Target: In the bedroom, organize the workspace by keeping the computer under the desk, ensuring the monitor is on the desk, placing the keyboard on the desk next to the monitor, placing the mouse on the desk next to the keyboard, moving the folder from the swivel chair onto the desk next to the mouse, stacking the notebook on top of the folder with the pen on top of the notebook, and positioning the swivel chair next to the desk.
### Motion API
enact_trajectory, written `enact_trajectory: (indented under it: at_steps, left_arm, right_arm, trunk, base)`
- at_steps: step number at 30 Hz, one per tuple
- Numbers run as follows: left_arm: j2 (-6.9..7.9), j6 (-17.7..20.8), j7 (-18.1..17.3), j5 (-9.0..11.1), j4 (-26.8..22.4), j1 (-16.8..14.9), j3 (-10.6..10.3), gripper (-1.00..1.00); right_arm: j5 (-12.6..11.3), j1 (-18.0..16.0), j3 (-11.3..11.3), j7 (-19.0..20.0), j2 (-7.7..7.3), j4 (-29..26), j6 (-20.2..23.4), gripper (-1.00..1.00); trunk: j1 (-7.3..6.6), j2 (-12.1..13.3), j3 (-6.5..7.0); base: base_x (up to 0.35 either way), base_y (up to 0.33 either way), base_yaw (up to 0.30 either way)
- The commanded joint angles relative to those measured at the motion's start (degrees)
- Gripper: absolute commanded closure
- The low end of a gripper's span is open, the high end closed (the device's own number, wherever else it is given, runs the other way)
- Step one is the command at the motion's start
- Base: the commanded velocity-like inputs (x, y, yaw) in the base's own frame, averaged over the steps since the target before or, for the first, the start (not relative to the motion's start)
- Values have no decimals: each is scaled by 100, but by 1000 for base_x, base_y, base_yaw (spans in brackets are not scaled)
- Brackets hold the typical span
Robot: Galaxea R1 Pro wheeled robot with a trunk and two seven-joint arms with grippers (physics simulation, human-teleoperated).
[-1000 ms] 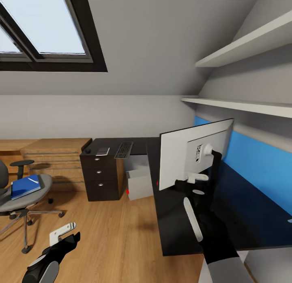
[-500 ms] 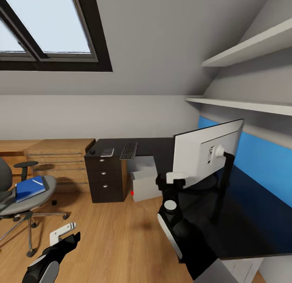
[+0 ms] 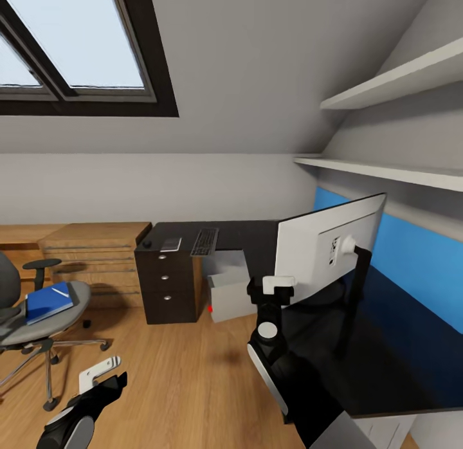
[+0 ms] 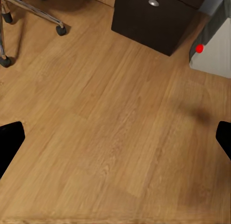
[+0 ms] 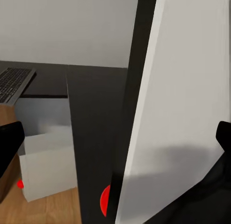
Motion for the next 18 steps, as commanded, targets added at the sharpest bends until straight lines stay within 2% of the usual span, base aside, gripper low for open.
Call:
enact_trajectory:
  at_steps: [1, 9, 12, 18]
  left_arm:
    - [5, 13, 42, 56, 52, -4, -1, -100]
    - [-6, -69, 37, 60, 425, -4, -12, -100]
    - [-4, -166, 36, 59, 777, -4, -37, -100]
    - [4, -880, 20, 47, 1819, -4, -52, -100]
  right_arm:
    - [-26, -7, 13, -39, -5, -4, 35, -100]
    - [-22, -4, 11, -52, -20, -3, 35, -100]
    - [-19, -2, 11, -62, -21, -2, 35, -100]
    - [-20, 2, 11, -70, -18, 33, 35, -100]
  trunk:
    - [-23, 37, 11]
    - [-198, 358, 155]
    - [-264, 478, 209]
    - [-396, 719, 317]
  base:
    - [0, 0, 0]
    - [0, 0, 0]
    - [0, 0, 0]
    - [0, 0, 0]
